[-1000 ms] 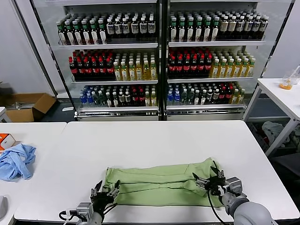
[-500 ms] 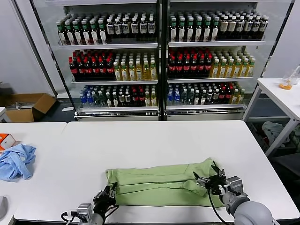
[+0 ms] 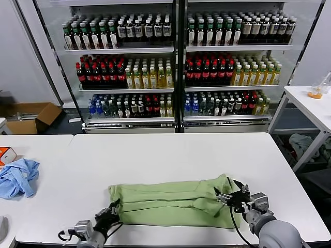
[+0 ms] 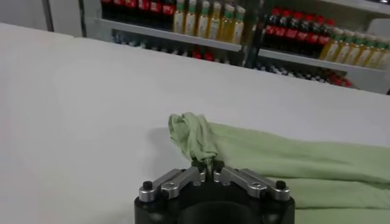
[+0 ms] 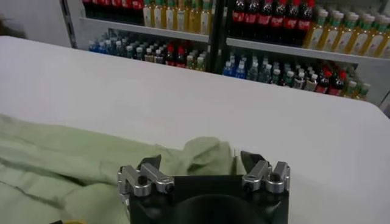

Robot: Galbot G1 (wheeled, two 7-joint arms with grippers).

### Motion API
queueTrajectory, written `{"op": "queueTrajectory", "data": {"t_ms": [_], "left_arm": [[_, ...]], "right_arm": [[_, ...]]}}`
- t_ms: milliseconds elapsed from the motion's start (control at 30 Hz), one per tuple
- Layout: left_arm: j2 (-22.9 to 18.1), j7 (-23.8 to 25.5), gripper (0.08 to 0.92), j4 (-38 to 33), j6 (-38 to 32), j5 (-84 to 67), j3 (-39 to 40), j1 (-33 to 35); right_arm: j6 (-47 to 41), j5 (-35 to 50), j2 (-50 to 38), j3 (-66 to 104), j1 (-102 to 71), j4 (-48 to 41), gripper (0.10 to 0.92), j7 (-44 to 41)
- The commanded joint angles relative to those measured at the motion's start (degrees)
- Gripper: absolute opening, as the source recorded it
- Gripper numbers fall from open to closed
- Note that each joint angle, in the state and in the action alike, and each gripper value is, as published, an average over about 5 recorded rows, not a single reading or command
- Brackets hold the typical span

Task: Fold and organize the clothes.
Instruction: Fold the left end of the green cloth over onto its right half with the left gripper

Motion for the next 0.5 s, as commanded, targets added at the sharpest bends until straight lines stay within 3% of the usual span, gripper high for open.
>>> {"op": "queueTrajectory", "data": {"t_ms": [33,267,500], "left_arm": [[6.68,1.11,0.11,1.71,0.75,-8.7,-16.28,-1.19],[10.2,1.83,0.11,1.8,2.74,-16.97,-24.75,-2.19],[6.41,1.84,0.11,-11.25,5.18,-34.27,-24.71,-1.71]], "right_arm": [[0.09,0.18,-0.14,-0.16,0.43,-0.19,0.823,0.0],[0.39,0.67,-0.65,-0.54,1.4,-0.6,0.823,-0.08],[0.63,0.67,-0.82,-0.96,1.65,-1.04,0.823,-0.15]]}}
